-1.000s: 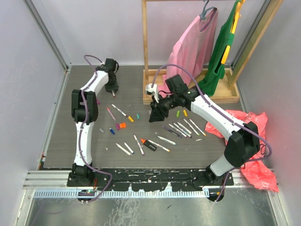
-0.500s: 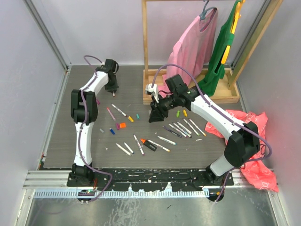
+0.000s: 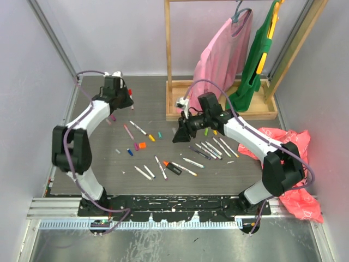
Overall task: Open the pen caps
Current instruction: Pick up the pen from the center of the board.
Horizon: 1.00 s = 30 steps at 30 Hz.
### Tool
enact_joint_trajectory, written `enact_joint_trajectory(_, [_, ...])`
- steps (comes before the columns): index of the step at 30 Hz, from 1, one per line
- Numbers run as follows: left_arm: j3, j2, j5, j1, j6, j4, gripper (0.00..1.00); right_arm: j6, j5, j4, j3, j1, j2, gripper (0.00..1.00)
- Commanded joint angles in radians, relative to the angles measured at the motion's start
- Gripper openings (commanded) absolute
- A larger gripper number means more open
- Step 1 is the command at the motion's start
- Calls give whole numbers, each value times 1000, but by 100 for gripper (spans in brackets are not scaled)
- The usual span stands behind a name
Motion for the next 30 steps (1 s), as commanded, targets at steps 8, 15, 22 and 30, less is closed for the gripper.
enact_joint_trajectory(8, [-694, -604, 394, -62, -163, 867, 0, 492, -148, 916, -363, -62, -189, 60])
enact_joint_trajectory(15, [-924, -852, 330, -241, -171, 1006, 0, 709, -175, 1281, -472, -70, -190, 69])
enact_joint_trajectory(22, [-1055, -997, 172, -430, -183, 1064, 0, 898, -177, 1563, -525, -82, -183, 70])
enact_joint_trajectory(30, [-1058, -1026, 82, -591, -152, 1079, 0, 988, -174, 1694, -550, -84, -169, 73])
